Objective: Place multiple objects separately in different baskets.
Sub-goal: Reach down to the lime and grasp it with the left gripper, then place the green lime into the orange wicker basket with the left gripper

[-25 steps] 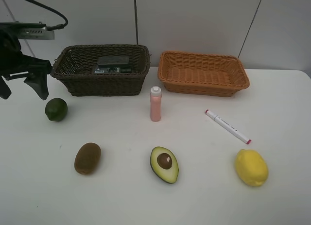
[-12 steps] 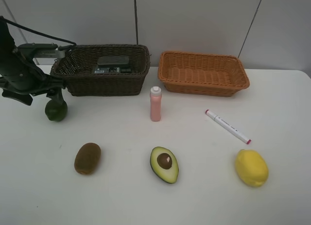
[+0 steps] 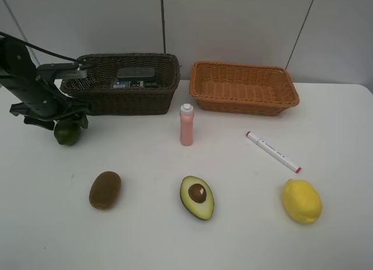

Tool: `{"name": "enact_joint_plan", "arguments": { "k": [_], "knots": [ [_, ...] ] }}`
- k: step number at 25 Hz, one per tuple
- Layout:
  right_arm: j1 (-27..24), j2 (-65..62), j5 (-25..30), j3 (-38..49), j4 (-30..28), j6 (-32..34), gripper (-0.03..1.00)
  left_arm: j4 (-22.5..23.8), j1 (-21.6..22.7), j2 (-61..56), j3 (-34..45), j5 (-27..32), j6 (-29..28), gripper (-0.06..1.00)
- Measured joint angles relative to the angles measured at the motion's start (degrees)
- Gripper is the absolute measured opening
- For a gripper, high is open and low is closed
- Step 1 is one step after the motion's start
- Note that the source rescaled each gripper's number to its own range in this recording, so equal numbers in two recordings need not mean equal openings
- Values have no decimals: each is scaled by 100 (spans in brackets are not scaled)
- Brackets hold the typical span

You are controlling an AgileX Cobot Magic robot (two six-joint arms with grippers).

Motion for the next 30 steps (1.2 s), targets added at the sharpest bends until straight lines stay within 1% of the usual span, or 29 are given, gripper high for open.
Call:
{"name": "enact_joint_plan", "arguments": {
  "k": [8,10,11,12,14,20,25,27,29,30],
  "knots": [
    [0,0,0,0,0,0,100,-167,0,321,0,-13,0,99],
    [0,0,0,0,0,0,100,-167,0,321,0,7,0,95],
    [0,0,0,0,0,0,100,-167,0,321,0,22,0,88],
    [0,0,0,0,0,0,100,-167,0,321,0,27,0,75],
    [0,0,0,0,0,0,100,-167,0,321,0,68,0,45],
    [0,0,0,0,0,0,100,-183,0,242,0,301,-116,46],
    [0,0,0,0,0,0,100,-311,-72,-503,-27,532,-79,46],
    [0,0,0,0,0,0,100,-317,-334,-810,-168,552,43,46],
    [0,0,0,0,0,0,100,-330,-755,-989,-447,559,111,46],
    [0,0,0,0,0,0,100,-335,-1038,-1020,-653,549,134,46]
  ]
}}
